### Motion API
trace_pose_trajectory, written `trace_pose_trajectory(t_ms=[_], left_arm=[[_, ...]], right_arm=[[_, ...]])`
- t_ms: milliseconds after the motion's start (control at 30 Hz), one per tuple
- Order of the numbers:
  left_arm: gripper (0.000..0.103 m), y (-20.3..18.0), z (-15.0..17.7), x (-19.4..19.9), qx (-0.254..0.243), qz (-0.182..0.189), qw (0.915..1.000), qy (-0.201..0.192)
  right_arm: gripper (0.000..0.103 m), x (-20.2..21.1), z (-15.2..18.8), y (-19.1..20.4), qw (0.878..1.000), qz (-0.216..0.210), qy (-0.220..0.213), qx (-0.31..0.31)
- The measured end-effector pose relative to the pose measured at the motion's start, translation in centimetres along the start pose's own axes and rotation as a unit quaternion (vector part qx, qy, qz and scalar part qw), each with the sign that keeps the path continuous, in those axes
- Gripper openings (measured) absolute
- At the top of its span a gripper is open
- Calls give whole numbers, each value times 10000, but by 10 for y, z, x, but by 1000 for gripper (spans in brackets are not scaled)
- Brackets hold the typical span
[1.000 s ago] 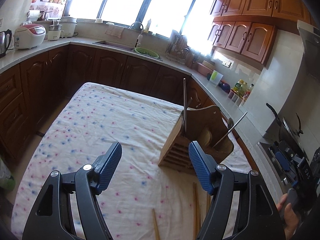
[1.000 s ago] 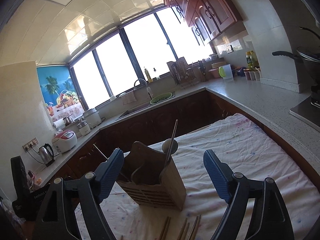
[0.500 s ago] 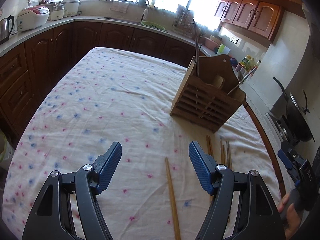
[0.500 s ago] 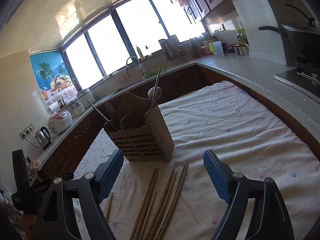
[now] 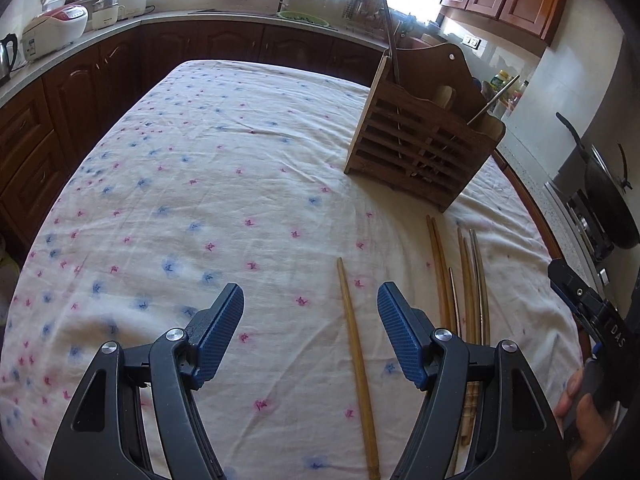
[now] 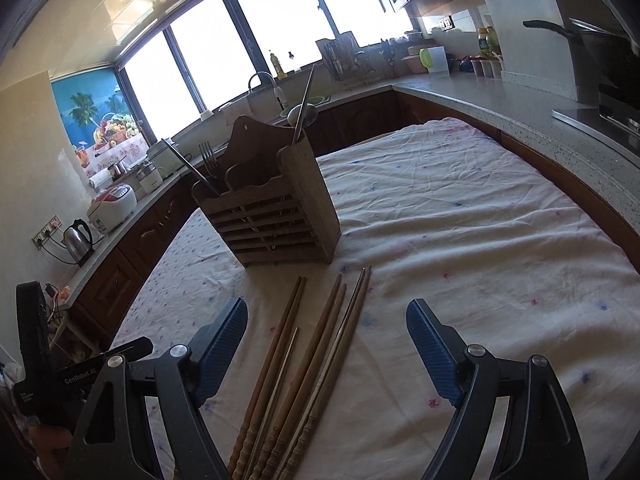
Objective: Organize utensils
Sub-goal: 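Move both tools back down to the wooden chopsticks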
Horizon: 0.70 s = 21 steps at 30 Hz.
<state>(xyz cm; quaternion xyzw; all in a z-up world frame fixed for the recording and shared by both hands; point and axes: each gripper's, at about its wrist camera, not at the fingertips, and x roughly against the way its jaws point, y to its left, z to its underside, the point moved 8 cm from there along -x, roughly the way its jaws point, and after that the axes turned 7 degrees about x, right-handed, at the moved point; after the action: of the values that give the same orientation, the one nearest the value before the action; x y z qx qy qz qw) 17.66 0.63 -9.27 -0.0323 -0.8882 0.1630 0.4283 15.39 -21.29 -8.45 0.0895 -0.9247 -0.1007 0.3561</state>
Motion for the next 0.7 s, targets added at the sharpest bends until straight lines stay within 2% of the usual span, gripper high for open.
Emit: trace_pose_trajectory(t_ms=[67,133,233,300,500,700], left_arm=[[71,-1,2,-3,-33,-18,10000,46],[71,-4,4,-6,-69,-12,9999,112],[71,-7,7,-11,-137,-1,9997,208],[69,-9,8,-14,-181,-9,9995,260],[50,-15,14,-28,-282,27,9981,545],[41,-24,19,-42,-428,65,9962,758]], right_arm=[[76,-6,4,2,9999,47,106,72],[55,-12,8,4,9996,46,265,105],[36,-18,14,12,9988,-27,440,209],[28,-22,17,22,9980,-108,532,334],[17,-43,31,44,9933,-363,941,565],[9,-69,46,51,9873,-369,1383,693]])
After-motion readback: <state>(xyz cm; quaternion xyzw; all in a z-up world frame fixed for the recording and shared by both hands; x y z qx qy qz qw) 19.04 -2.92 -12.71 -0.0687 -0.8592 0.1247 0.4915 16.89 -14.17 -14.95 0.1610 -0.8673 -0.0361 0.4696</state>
